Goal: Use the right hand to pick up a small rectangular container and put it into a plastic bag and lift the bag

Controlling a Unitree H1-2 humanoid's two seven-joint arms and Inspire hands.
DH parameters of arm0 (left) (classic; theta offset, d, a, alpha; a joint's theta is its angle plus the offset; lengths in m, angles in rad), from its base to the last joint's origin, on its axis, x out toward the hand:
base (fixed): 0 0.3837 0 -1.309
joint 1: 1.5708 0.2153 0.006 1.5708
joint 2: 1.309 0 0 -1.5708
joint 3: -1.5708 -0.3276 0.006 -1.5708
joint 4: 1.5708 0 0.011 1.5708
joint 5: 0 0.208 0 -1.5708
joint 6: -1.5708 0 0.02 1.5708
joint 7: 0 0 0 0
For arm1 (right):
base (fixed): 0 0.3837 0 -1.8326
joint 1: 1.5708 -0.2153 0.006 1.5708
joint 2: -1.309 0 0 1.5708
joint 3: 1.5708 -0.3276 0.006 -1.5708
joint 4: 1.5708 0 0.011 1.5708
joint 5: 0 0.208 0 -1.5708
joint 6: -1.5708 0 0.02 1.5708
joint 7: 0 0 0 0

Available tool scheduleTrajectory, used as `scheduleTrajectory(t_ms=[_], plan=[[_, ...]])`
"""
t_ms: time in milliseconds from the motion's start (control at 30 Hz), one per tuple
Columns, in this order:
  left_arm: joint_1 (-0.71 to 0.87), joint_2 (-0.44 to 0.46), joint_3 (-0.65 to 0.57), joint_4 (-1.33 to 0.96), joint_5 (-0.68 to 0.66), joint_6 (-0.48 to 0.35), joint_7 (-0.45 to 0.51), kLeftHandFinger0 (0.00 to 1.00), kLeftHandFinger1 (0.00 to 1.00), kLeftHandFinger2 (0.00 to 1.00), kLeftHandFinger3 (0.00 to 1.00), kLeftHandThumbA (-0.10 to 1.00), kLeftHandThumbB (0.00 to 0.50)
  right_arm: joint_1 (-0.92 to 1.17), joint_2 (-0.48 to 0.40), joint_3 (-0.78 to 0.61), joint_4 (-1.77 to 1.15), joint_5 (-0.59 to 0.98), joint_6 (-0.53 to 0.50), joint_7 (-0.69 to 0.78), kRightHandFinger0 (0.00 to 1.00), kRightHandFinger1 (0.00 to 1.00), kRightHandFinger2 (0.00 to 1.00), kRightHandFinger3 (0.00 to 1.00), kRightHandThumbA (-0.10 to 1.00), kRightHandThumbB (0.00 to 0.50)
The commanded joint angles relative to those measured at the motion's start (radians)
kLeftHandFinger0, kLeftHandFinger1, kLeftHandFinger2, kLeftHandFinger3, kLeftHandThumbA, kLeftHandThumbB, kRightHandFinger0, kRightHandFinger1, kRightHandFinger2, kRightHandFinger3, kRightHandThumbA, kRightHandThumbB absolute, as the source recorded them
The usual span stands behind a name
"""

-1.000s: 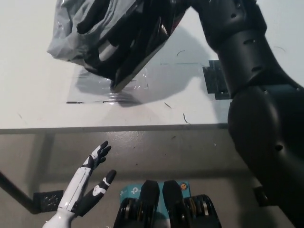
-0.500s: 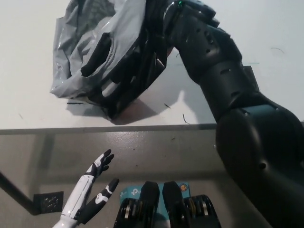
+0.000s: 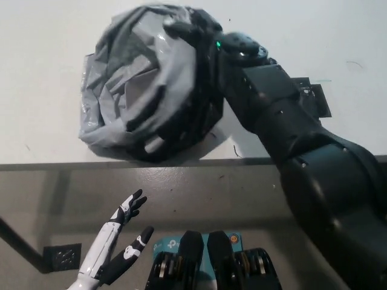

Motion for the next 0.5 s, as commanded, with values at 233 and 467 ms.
scheduleTrajectory(t_ms=[233,467], plan=[[-0.014,0.009,0.002,-0.023,0.003,-0.026,-0.004,1.0,1.0,0.96,1.0,0.81,0.227,-0.099,-0.181,0.344,-0.019,-0.306,-0.022,0.127,1.0,1.0,1.0,1.0,0.63,0.415],[-0.014,0.021,0.006,-0.027,0.008,-0.027,-0.006,1.0,0.98,0.95,1.0,0.81,0.219,-0.127,-0.216,0.384,-0.032,-0.333,0.002,0.167,1.0,1.0,1.0,1.0,0.77,0.443]])
